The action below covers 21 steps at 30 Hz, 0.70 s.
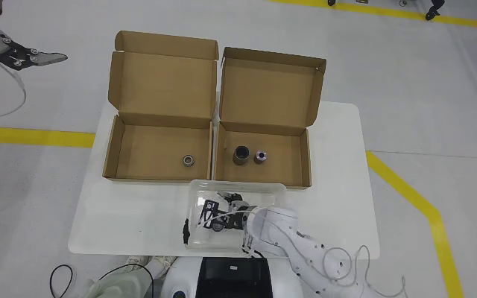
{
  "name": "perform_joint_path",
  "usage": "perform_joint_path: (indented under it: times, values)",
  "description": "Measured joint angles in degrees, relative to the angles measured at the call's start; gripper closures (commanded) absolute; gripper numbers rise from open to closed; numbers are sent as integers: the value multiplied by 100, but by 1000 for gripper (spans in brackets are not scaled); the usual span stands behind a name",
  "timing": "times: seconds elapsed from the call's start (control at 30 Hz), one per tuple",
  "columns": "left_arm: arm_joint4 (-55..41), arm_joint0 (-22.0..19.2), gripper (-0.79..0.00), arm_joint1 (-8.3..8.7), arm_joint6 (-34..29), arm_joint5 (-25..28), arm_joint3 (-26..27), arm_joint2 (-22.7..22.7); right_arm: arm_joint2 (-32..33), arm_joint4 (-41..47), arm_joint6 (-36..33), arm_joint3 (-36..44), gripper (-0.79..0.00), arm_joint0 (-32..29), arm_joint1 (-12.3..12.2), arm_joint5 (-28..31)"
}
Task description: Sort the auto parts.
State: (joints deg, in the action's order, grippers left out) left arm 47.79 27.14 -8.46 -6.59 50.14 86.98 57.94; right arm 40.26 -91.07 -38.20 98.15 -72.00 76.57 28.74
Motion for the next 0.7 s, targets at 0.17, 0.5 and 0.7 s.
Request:
perform_joint_path:
  times: [0.17,0.5,0.7]
  values:
    - [0,0,-785,0,0,0,0,0,12,149,-89,28,-462,-68,-61,614]
    - [0,0,-785,0,0,0,0,0,-174,354,-529,-169,-496,95,5,578]
    - [0,0,-785,0,0,0,0,0,-292,294,-433,-381,-486,263,70,373]
